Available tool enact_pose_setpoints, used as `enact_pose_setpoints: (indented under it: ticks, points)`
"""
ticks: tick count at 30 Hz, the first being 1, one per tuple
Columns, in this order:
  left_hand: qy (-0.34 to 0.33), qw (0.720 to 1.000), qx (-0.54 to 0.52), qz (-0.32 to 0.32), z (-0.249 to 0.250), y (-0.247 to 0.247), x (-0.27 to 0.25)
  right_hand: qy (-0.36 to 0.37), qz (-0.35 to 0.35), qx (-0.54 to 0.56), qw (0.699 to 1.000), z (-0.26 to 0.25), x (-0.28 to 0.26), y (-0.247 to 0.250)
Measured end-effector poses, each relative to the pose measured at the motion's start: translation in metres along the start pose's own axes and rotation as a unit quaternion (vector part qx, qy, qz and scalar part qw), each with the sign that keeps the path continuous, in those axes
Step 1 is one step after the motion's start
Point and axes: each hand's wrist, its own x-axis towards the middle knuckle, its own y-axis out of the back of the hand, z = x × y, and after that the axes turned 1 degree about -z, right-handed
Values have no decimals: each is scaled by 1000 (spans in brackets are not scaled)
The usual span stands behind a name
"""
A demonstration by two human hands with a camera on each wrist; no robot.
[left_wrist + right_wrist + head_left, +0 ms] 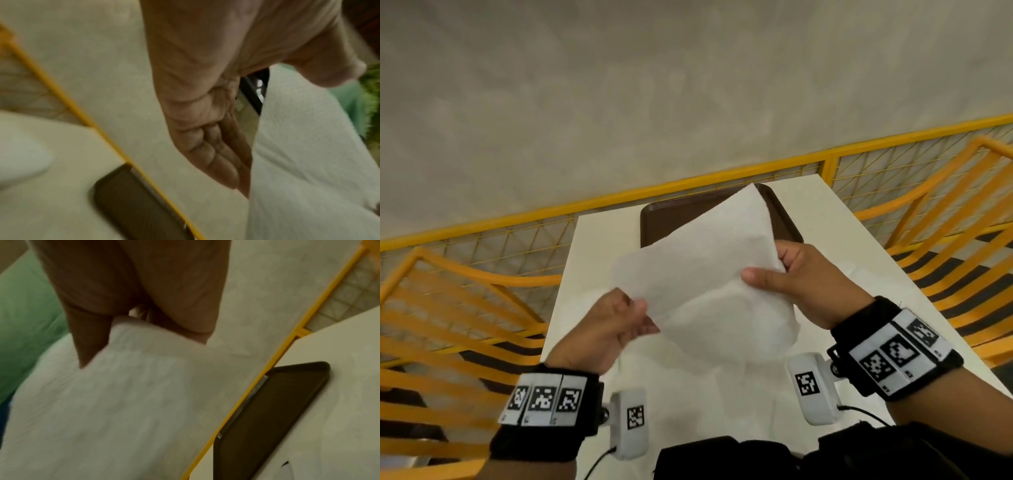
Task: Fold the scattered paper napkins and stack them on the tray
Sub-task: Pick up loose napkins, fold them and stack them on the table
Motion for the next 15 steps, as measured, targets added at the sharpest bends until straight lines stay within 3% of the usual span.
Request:
enact_pose_setpoints:
  ticks: [8,15]
  points:
    - [1,999,8,38,-30,-14,3,-46,47,66,996,25,-9,10]
    - [-24,997,13,76,-25,2,4,-27,57,-2,998,37,-17,28]
